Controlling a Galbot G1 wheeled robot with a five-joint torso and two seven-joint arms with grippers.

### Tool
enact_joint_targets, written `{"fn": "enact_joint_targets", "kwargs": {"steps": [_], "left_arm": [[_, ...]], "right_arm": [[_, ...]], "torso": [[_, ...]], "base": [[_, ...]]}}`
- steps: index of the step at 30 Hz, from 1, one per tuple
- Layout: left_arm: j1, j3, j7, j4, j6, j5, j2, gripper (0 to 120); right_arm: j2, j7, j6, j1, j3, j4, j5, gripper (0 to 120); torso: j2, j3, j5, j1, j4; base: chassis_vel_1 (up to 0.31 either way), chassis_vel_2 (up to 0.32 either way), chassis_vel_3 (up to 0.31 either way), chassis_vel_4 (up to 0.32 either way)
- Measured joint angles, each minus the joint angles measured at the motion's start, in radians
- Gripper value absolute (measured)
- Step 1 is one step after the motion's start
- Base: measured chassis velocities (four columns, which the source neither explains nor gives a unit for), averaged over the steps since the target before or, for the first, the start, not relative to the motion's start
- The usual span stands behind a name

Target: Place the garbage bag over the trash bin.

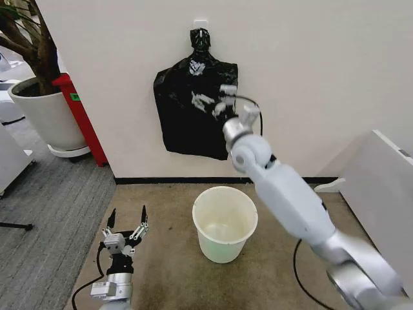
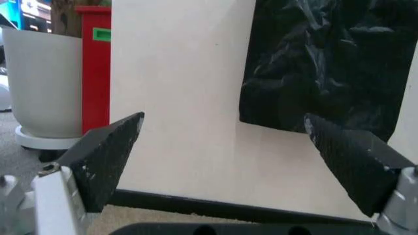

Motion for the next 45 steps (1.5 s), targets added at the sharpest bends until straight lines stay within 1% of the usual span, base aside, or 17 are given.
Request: {"fn": "enact_joint_targets", "kwargs": {"steps": [7, 13, 23, 29, 36, 42, 43, 45], "left_arm": [[-0.007, 0.000, 0.002, 0.008, -0.006, 0.002, -0.005, 97], [-0.009, -0.001, 0.004, 0.016, -0.012, 0.003, -0.003, 97], [-0.023, 0.000, 0.005, 0.024, -0.013, 0.005, -0.009, 97], [-0.019, -0.003, 0.005, 0.026, -0.013, 0.005, -0.009, 97], [-0.021, -0.005, 0.005, 0.030, -0.015, 0.005, -0.007, 97], [-0.020, -0.002, 0.005, 0.036, -0.017, 0.010, -0.010, 97], [-0.019, -0.002, 0.005, 0.038, -0.018, 0.011, -0.011, 97], [-0.018, -0.001, 0.005, 0.041, -0.019, 0.014, -0.011, 97]], "right_arm": [[0.051, 0.007, 0.000, 0.058, -0.009, -0.085, 0.012, 100], [0.101, -0.002, 0.013, 0.124, -0.010, -0.200, 0.008, 100], [0.128, -0.028, 0.034, 0.160, -0.017, -0.299, 0.001, 100], [0.166, -0.060, 0.056, 0.195, -0.011, -0.405, -0.023, 100], [0.192, -0.076, 0.068, 0.218, 0.003, -0.471, -0.040, 100], [0.200, -0.080, 0.073, 0.225, 0.010, -0.485, -0.045, 100], [0.201, -0.080, 0.074, 0.226, 0.012, -0.486, -0.046, 100], [0.204, -0.082, 0.074, 0.227, 0.017, -0.486, -0.046, 94]], "torso": [[0.000, 0.000, -0.0001, 0.000, 0.0000], [0.000, 0.000, -0.0001, 0.000, 0.0001], [0.000, 0.000, 0.0001, 0.000, -0.0001], [0.000, 0.000, 0.0001, 0.000, 0.0001], [0.000, 0.000, 0.0001, 0.000, 0.0000], [0.000, 0.000, 0.0001, 0.000, 0.0000], [0.000, 0.000, 0.0002, 0.000, 0.0000], [0.000, 0.000, 0.0002, 0.000, 0.0000]], "base": [[0.000, 0.000, 0.000, 0.000], [0.000, 0.000, 0.000, 0.000], [0.000, 0.000, 0.000, 0.000], [0.000, 0.000, 0.000, 0.000], [0.000, 0.000, 0.000, 0.000], [0.000, 0.000, 0.000, 0.000], [0.000, 0.000, 0.000, 0.000], [0.000, 0.000, 0.000, 0.000]]}}
